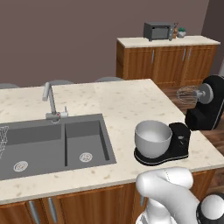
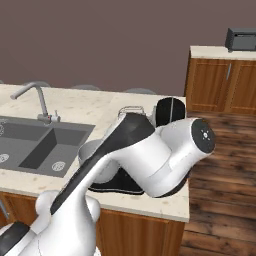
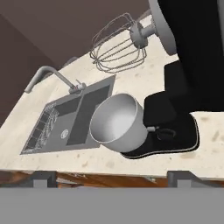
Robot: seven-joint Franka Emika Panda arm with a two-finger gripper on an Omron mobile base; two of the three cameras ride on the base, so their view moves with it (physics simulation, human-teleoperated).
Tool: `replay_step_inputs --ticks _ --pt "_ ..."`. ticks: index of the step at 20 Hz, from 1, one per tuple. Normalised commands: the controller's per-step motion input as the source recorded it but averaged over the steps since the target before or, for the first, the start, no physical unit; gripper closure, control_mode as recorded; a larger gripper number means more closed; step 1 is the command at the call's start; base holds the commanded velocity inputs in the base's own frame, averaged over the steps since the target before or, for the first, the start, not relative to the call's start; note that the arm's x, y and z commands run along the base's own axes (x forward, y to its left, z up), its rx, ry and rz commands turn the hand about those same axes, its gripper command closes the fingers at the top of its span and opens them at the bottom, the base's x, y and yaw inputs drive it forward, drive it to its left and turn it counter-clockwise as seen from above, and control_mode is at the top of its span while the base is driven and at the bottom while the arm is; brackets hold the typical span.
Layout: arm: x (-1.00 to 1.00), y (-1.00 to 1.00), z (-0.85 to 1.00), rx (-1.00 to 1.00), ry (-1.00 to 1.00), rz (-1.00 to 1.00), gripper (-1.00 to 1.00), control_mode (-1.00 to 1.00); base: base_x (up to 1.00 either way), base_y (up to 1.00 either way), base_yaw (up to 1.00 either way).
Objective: Close the stand mixer head.
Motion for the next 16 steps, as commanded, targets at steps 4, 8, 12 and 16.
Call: replay_step_inputs --ticks 4,8,12,16 --pt "0.18 -0.74 0.06 0.08 -0.21 0.15 -1.00 -1.00 0.00 0.00 0.00" --pt "0.11 -0.56 0.24 -0.13 -0.27 0.22 -1.00 -1.00 0.00 0.00 0.00" --pt "0.53 -0.54 0.04 -0.10 -0.27 0.24 -1.00 -1.00 0.00 0.00 0.00" --pt "0.73 -0.46 0.00 -0.03 -0.29 0.15 -1.00 -1.00 0.00 0.00 0.00"
